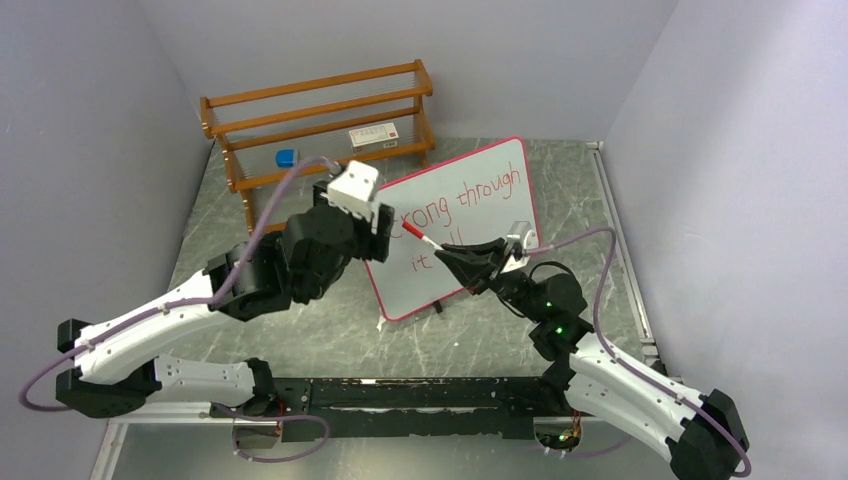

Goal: Write a sentence on the whiteboard
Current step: Close the whiteboard marker at the center of the board.

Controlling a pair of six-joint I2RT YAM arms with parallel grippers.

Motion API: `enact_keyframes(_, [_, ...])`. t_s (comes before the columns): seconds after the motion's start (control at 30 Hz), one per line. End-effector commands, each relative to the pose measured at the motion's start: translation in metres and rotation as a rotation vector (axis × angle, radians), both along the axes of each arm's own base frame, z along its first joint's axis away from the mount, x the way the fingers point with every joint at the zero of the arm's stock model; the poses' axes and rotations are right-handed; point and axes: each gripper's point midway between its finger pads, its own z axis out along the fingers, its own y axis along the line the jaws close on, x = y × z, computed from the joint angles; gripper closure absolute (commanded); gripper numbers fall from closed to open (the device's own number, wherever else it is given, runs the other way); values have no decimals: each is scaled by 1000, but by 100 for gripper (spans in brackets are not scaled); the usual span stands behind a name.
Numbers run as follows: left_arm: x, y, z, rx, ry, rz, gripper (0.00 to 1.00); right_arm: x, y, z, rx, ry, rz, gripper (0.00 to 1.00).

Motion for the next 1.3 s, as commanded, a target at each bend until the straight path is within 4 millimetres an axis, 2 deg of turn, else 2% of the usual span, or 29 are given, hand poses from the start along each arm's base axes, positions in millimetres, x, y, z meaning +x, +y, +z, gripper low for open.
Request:
enact_keyframes(0.0, [16, -17, 6, -464, 174, 84, 27, 5, -16, 27, 76, -134, -107, 100])
enact_keyframes(0.1, [18, -28, 2, -645, 238, 67, 27, 6, -16, 27, 95, -135, -111, 100])
enact_keyframes(0.2, [19, -36, 7, -790, 263, 56, 29, 4, -12, 27, 123, -117, -87, 100])
enact_keyframes(0.33, [23, -44, -2, -845, 302, 63, 30, 1, -14, 28, 184, -94, -77, 100])
enact_keyframes(0.63, [32, -48, -20, -910, 362, 132, 35, -2, -6, 26, 164, -106, -63, 100])
enact_keyframes(0.7, [33, -51, -22, -913, 376, 139, 42, -2, -5, 26, 160, -111, -67, 100])
enact_keyframes(0.93, [34, -53, -34, -928, 409, 162, 52, -7, -1, 32, 179, -123, -57, 100])
enact_keyframes(1.27, [30, -54, -42, -977, 445, 162, 92, -9, 2, 35, 202, -125, -49, 100])
